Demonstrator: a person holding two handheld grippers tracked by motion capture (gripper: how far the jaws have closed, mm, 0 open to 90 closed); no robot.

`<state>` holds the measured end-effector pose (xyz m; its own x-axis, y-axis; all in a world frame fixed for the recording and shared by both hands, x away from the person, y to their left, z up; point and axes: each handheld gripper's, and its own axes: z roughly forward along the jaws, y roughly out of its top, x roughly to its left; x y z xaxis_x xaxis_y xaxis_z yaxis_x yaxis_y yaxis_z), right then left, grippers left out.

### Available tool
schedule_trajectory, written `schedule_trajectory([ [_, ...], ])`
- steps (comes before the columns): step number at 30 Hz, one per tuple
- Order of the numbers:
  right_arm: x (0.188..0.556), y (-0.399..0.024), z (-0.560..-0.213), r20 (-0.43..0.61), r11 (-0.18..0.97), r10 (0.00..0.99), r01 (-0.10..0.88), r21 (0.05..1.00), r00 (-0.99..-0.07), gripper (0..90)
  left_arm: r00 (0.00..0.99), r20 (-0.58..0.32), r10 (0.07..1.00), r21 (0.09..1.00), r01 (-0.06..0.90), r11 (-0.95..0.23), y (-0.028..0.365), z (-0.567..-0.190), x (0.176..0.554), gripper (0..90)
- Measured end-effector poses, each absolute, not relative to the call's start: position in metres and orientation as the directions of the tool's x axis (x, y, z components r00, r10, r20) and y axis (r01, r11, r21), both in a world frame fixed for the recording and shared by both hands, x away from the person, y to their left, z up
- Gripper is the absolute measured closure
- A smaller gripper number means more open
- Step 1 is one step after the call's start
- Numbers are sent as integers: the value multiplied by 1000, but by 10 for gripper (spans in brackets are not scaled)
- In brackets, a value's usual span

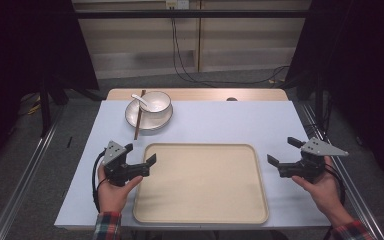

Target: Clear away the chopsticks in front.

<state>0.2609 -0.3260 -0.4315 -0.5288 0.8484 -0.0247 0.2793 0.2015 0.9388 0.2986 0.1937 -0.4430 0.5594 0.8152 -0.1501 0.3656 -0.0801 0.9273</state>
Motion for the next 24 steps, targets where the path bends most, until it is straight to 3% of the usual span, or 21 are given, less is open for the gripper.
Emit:
schedule_trajectory([
  [24, 253, -323, -436, -30, 220, 826, 272, 937, -563, 22, 509, -195, 839, 919, 394, -26, 193, -443, 327, 17],
])
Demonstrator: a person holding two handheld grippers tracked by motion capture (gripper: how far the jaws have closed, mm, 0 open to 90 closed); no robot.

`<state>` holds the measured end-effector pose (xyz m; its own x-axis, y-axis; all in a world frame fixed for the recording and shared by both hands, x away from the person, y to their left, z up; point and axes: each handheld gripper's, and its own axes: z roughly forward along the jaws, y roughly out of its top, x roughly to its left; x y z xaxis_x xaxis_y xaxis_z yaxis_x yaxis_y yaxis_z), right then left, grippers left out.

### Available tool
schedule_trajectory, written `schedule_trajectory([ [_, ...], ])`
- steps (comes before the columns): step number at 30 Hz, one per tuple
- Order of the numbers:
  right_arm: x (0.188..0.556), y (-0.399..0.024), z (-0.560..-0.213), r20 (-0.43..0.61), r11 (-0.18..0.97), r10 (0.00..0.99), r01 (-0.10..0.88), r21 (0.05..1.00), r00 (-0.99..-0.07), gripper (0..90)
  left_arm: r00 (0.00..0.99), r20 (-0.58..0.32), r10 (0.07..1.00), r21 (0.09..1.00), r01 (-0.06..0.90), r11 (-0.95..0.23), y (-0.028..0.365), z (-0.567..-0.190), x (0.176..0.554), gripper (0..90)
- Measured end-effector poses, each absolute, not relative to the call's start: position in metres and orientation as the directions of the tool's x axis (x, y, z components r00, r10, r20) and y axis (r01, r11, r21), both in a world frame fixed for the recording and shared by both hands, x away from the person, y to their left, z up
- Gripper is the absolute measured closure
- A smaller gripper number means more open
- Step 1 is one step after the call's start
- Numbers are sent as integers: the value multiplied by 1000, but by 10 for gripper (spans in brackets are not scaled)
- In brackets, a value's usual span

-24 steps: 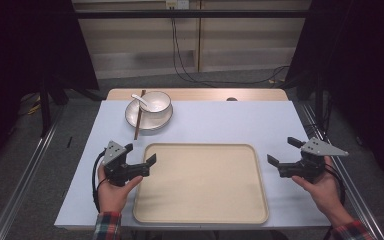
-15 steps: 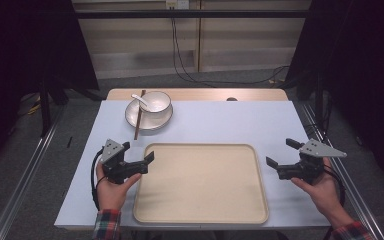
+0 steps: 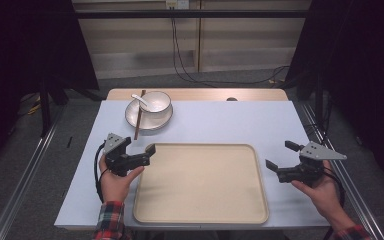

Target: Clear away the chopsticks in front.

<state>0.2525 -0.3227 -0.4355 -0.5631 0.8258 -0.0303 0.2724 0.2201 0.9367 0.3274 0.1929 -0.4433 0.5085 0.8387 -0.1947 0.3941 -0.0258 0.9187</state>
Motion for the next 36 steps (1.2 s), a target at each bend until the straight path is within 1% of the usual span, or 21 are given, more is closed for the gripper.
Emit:
schedule_trajectory([
  [4, 249, -325, -436, -1, 190, 827, 278, 941, -562, 21, 483, -206, 851, 917, 399, -5, 195, -441, 336, 23],
  [7, 248, -324, -436, -3, 194, 826, 279, 941, -564, 23, 480, -193, 856, 919, 393, -13, 195, -438, 340, 30],
  [8, 247, -323, -435, -12, 205, 824, 279, 938, -567, 19, 470, -175, 865, 920, 391, -26, 197, -435, 347, 34],
  [13, 244, -322, -435, -7, 205, 822, 283, 937, -570, 20, 447, -174, 878, 908, 417, -32, 202, -432, 360, 45],
  [14, 245, -320, -434, -10, 204, 819, 275, 940, -574, 21, 424, -164, 890, 903, 427, -37, 206, -431, 367, 49],
  [18, 246, -317, -434, -3, 199, 815, 276, 940, -580, 21, 407, -150, 901, 893, 448, -53, 211, -430, 378, 60],
  [19, 246, -315, -436, -15, 217, 812, 278, 936, -583, 18, 396, -144, 907, 890, 453, -56, 213, -430, 382, 70],
  [26, 246, -313, -437, -20, 228, 800, 273, 935, -600, 20, 343, -113, 932, 871, 486, -74, 221, -431, 413, 126],
  [34, 247, -316, -437, -19, 223, 810, 277, 935, -587, 19, 299, -126, 946, 857, 513, -48, 220, -432, 435, 206],
  [36, 245, -316, -436, -19, 222, 812, 279, 934, -583, 20, 300, -112, 948, 850, 523, -65, 219, -434, 439, 213],
])
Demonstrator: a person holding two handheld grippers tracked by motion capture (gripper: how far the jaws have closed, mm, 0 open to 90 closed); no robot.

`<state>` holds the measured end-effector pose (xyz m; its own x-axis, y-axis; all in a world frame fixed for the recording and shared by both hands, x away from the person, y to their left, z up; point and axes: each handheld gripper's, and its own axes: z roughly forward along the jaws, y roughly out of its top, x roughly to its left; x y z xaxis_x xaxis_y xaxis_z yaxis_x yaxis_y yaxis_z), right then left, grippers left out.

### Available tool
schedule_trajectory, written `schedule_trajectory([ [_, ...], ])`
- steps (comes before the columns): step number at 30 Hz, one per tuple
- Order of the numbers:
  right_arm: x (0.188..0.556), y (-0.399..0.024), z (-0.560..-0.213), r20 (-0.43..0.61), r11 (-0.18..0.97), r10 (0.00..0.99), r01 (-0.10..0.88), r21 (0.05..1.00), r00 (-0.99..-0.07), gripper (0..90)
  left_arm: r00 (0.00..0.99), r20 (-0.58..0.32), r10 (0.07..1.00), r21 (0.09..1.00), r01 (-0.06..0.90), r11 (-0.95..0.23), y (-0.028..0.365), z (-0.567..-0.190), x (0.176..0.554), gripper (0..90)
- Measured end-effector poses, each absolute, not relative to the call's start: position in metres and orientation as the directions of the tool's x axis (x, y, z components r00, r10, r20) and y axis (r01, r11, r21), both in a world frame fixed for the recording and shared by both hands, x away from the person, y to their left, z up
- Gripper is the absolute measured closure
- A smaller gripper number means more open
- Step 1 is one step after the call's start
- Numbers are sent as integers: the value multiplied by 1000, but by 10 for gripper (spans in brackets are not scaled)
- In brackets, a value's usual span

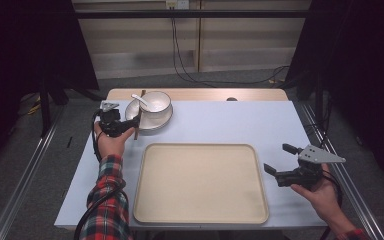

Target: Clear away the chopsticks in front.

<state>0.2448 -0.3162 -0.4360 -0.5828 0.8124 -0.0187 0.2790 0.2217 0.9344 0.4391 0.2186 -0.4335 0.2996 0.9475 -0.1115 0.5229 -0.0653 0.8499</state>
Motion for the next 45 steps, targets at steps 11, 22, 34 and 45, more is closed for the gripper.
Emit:
schedule_trajectory([
  [11, 241, -315, -436, -25, 226, 807, 270, 936, -590, 22, 280, -103, 954, 833, 548, -71, 218, -436, 455, 236],
  [22, 242, -312, -439, -8, 212, 820, 291, 933, -572, 19, 250, -85, 964, 816, 573, -77, 221, -444, 468, 313],
  [34, 247, -313, -440, -6, 213, 809, 285, 935, -587, 26, 245, -102, 964, 793, 606, -70, 222, -449, 473, 418],
  [45, 247, -308, -442, -15, 234, 804, 293, 927, -595, 27, 272, -132, 953, 775, 628, -72, 217, -455, 480, 598],
])
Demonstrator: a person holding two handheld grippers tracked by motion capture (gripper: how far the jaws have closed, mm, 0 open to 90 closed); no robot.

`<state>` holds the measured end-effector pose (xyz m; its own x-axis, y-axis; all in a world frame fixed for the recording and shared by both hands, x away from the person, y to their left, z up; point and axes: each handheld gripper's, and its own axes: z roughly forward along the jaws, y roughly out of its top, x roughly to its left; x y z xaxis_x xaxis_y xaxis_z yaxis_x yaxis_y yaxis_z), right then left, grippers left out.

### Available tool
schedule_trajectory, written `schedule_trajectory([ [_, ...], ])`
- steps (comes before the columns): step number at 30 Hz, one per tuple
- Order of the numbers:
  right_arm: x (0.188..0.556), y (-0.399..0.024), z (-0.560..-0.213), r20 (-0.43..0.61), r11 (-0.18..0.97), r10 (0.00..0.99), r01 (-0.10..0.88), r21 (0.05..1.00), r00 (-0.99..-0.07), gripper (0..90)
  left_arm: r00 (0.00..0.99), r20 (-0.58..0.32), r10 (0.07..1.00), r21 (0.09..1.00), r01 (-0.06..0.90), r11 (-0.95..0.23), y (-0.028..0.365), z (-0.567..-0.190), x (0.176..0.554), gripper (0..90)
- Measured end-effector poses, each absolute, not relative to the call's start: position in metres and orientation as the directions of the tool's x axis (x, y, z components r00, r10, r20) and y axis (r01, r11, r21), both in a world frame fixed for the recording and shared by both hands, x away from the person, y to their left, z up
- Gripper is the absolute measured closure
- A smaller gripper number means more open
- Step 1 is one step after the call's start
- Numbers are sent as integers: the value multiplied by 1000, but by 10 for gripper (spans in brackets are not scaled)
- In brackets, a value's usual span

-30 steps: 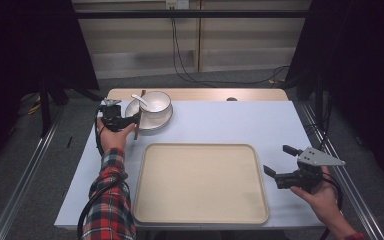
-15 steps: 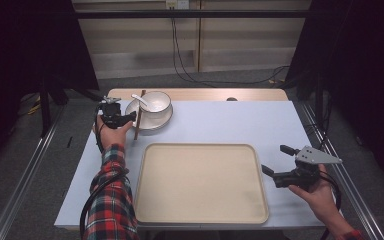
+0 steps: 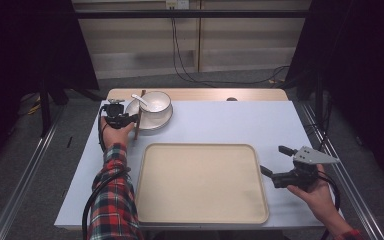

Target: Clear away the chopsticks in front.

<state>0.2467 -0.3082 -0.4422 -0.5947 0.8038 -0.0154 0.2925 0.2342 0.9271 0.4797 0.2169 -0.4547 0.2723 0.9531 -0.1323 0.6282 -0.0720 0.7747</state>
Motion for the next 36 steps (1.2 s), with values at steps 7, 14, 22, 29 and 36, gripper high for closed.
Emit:
schedule_trajectory([
  [7, 245, -311, -441, -14, 238, 802, 298, 925, -597, 27, 271, -141, 952, 758, 649, -72, 211, -456, 484, 693],
  [14, 246, -312, -442, -23, 248, 800, 295, 923, -600, 26, 256, -146, 955, 742, 667, -66, 211, -459, 485, 727],
  [22, 247, -311, -442, -27, 253, 793, 289, 923, -609, 26, 228, -150, 962, 731, 680, -47, 212, -460, 485, 797],
  [29, 246, -311, -441, -22, 247, 798, 293, 924, -603, 27, 205, -158, 966, 726, 687, -28, 209, -461, 487, 834],
  [36, 246, -312, -441, -25, 251, 797, 294, 922, -604, 27, 185, -161, 969, 708, 706, -18, 208, -459, 489, 847],
])
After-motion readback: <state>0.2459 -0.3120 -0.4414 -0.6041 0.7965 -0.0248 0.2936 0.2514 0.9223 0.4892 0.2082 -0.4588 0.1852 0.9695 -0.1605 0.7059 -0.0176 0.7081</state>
